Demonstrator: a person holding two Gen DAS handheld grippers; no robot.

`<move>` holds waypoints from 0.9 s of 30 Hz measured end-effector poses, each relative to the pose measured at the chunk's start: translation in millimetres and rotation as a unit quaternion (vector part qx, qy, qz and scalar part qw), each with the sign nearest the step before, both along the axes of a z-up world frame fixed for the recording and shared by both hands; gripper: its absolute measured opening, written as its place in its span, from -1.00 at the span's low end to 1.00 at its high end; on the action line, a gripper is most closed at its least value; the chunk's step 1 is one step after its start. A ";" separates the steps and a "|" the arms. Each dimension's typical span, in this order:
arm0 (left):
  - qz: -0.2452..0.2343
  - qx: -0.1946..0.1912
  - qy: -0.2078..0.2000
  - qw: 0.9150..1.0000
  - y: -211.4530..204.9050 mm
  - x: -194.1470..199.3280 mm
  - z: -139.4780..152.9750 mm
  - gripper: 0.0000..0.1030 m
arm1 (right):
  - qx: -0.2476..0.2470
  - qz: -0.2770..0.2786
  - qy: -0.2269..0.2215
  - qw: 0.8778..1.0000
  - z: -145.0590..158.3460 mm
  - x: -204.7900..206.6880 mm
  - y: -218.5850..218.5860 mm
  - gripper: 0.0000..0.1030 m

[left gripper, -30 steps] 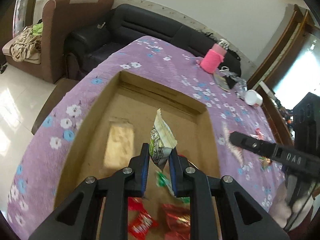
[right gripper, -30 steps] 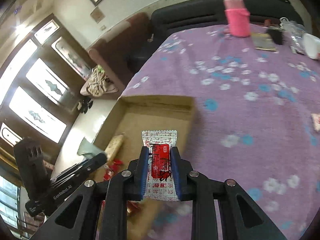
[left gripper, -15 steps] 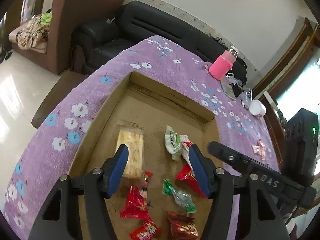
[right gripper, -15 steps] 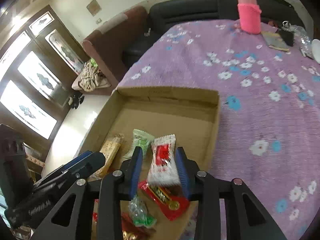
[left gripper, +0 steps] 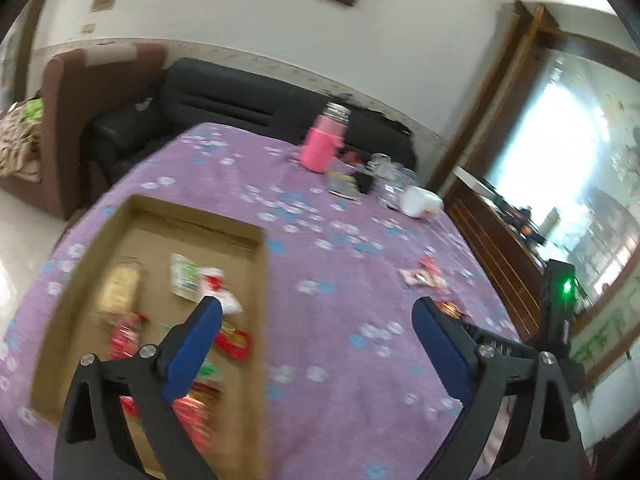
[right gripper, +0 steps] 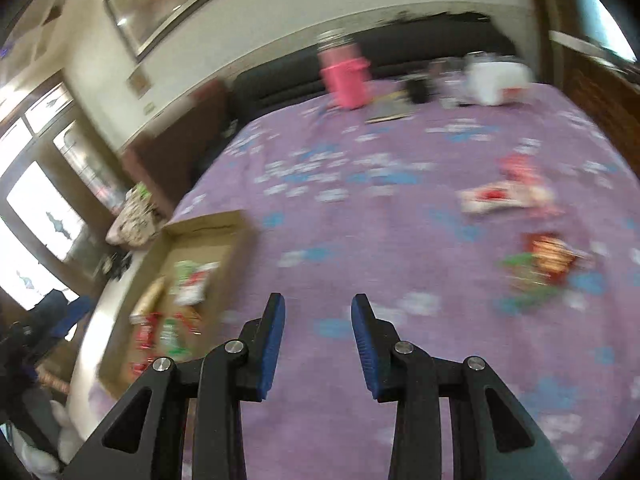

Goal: Organize snacks
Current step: 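Grasp the green-tied biscuit with the left tool while the right tool grasps the red foil candy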

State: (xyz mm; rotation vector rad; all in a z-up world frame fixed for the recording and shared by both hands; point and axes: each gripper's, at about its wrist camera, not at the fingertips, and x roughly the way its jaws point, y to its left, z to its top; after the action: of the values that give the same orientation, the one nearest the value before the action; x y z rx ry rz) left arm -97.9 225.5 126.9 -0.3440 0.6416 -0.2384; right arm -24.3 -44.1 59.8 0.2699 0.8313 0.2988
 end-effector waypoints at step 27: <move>-0.052 0.046 0.080 0.994 -84.9 -9.0 -42.9 0.86 | 0.121 -0.005 0.093 0.988 -67.2 69.2 -116.4 -0.54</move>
State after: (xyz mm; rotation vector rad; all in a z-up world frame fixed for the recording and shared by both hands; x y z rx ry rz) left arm -106.9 140.6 84.0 -0.2424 0.8270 -0.2819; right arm 44.9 -160.5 -7.4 0.5344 0.9782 0.3699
